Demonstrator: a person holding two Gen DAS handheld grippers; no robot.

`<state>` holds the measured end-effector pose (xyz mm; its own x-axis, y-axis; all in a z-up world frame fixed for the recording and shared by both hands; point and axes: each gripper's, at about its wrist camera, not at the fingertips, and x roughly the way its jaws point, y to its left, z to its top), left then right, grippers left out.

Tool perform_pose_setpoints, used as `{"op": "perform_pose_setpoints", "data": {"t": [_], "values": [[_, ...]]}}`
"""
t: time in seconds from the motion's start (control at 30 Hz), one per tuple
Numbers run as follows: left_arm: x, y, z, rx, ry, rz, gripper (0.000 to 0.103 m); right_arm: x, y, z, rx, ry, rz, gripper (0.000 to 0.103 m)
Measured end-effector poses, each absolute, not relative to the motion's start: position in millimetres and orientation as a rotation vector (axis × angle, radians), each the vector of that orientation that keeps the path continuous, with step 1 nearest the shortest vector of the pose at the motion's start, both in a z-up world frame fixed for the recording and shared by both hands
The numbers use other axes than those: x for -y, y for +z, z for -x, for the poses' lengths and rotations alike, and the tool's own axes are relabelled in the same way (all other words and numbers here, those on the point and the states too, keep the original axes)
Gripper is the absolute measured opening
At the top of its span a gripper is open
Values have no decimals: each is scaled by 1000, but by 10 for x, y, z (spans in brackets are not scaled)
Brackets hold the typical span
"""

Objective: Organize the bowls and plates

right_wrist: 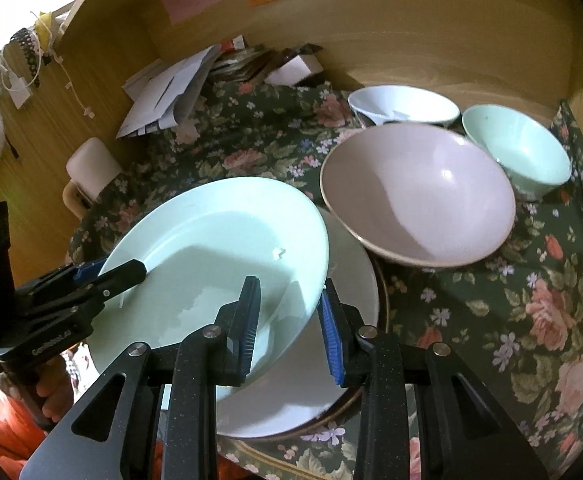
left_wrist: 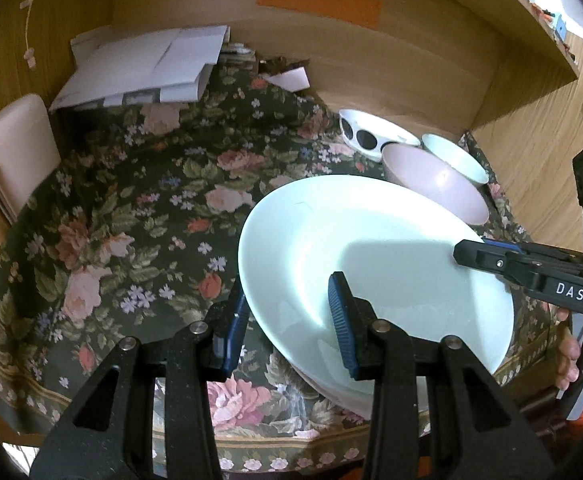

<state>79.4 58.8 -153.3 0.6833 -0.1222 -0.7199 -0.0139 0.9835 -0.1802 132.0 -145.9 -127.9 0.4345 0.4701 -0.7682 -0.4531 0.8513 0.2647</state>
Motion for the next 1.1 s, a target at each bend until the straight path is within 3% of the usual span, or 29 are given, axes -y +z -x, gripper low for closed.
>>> {"op": "perform_pose_setpoints", "data": {"t": [0.67,1.1], "values": [[-446,-1828,-923,-862,-38,95,39,1626,-1513,-1326,-1008,545,-69,28],[-521,-1696,-941,-835,-57,81,39,1713,-1318,-1302,-952,524,-38,28]]}}
